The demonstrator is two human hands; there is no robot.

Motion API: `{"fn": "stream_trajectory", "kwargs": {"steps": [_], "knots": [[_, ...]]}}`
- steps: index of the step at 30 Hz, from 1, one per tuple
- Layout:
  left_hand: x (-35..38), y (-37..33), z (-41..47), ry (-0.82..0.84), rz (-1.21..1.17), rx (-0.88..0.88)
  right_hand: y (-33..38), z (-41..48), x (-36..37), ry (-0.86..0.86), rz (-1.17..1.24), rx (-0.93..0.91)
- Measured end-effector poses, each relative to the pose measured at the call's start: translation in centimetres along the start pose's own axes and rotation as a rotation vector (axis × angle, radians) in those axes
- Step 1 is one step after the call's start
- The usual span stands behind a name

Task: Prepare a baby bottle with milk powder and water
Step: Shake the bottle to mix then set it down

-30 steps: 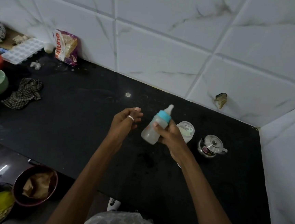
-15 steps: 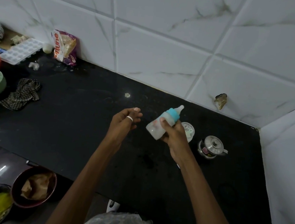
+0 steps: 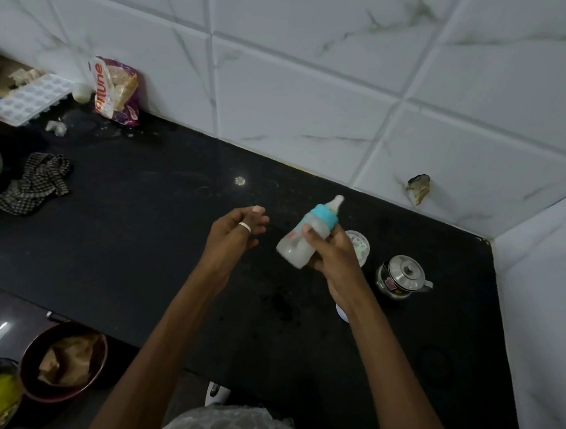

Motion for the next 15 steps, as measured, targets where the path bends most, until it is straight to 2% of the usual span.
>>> {"fn": "stream_trajectory", "kwargs": {"steps": [2, 5, 6, 9, 13, 15], "knots": [[0.1, 0.0, -0.1, -0.011, 0.003, -0.005, -0.2, 0.0, 0.1, -0.023, -0.022, 0.001], [0.1, -0.1, -0.2, 0.004, 0.007, -0.004, -0.7, -0.2, 0.6, 0.149, -0.166, 0.038], [0.2, -0.2, -0.2, 0.009, 0.011, -0.005, -0.7, -0.3, 0.7, 0.154, -0.156, 0.039], [0.0, -0.3, -0.3, 0.006, 0.015, 0.001, -1.0, -0.2, 0.5, 0.015, -0.010, 0.020], [-0.3, -0.3, -0.3, 0.002, 0.013, 0.004, -1.2, 0.0, 0.6, 0.082, -0.117, 0.026], [-0.3, -0.2, -0.3, 0.001, 0.017, 0.002, -0.9, 0.2, 0.2, 0.007, -0.032, 0.015]]}}
Point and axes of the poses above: each hand's wrist, its own z-axis towards the middle knuckle, its own x-axis out of the palm, y = z × x, the point moved 4 cm from there along z, towards the middle knuckle, and after that the axes turned 2 degrees about x, right-handed, at the moved point
